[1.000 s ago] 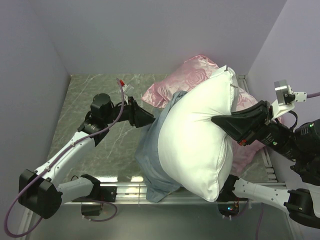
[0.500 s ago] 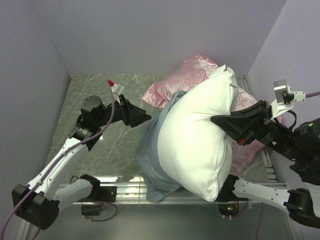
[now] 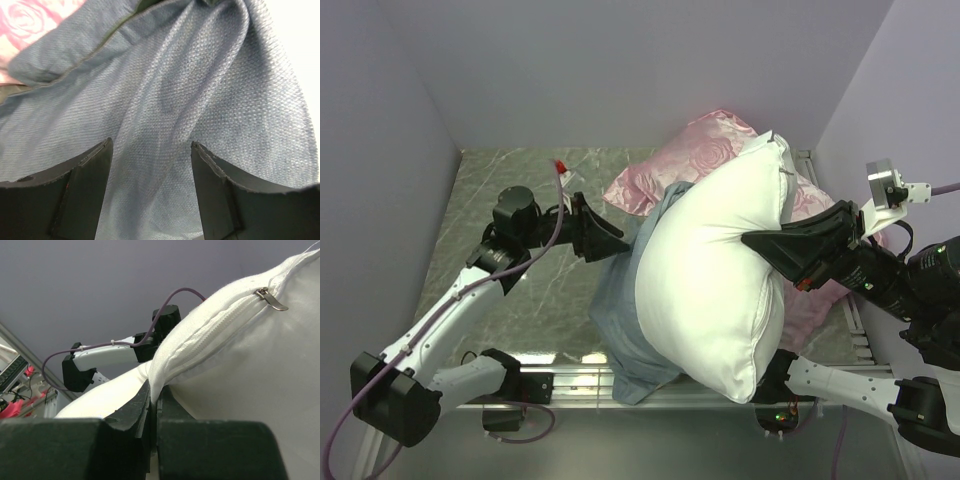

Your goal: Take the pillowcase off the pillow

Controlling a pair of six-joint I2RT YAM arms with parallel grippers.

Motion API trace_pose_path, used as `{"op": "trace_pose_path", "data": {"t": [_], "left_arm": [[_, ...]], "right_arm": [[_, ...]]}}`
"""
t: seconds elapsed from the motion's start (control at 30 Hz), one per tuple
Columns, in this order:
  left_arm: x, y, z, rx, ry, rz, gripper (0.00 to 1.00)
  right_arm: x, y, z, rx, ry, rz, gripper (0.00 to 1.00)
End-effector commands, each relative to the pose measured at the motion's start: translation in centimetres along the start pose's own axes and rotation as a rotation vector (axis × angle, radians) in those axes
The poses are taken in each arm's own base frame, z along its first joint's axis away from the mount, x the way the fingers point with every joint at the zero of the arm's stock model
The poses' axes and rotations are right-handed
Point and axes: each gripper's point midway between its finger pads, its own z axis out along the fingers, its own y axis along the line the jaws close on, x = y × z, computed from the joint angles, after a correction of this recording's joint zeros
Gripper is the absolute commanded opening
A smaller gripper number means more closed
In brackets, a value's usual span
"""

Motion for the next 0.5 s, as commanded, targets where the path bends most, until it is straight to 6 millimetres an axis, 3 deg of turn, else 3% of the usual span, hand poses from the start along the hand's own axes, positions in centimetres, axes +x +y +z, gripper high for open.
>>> {"op": "trace_pose_path", "data": {"t": [0.0,0.07,0.13,0.17,0.2,0.27,0.37,0.47], "left_arm": [[-1.4,-1.5,0.8,0.048,-0.006,0.082,0.69],[-1.3,-1.6,1.3,0.055,0.0,0.08,0.67],[-1.4,-1.3,1.7,0.043,-0.007,0.066,0.56],[-1.4,-1.3,1.9,0.042,-0.011,0.066,0.48],[-1.8,-0.4,2.0,-0.008,-0.033,0.057,0.3],[-2.1,1.0,2.2,-0.084,-0.049,0.031,0.03],[-1.7,6.0,2.5,-0.303,-0.067,-0.082,0.01],[0.5,10.3,3.0,-0.427,-0.04,-0.205,0.01]], "right_arm": [[-2.8,2.0,-0.3,-0.079,-0.083,-0.008,0.0],[-2.8,2.0,-0.3,-0.08,-0.082,-0.007,0.0],[-2.9,2.1,-0.2,-0.081,-0.083,-0.006,0.0],[-2.8,2.0,-0.2,-0.079,-0.082,-0.006,0.0],[-2.8,2.1,-0.2,-0.082,-0.081,-0.004,0.0],[-3.0,2.1,-0.2,-0.081,-0.085,-0.006,0.0],[-3.3,2.2,-0.3,-0.084,-0.09,-0.006,0.0],[-3.5,2.4,-0.6,-0.088,-0.098,-0.006,0.0]]}}
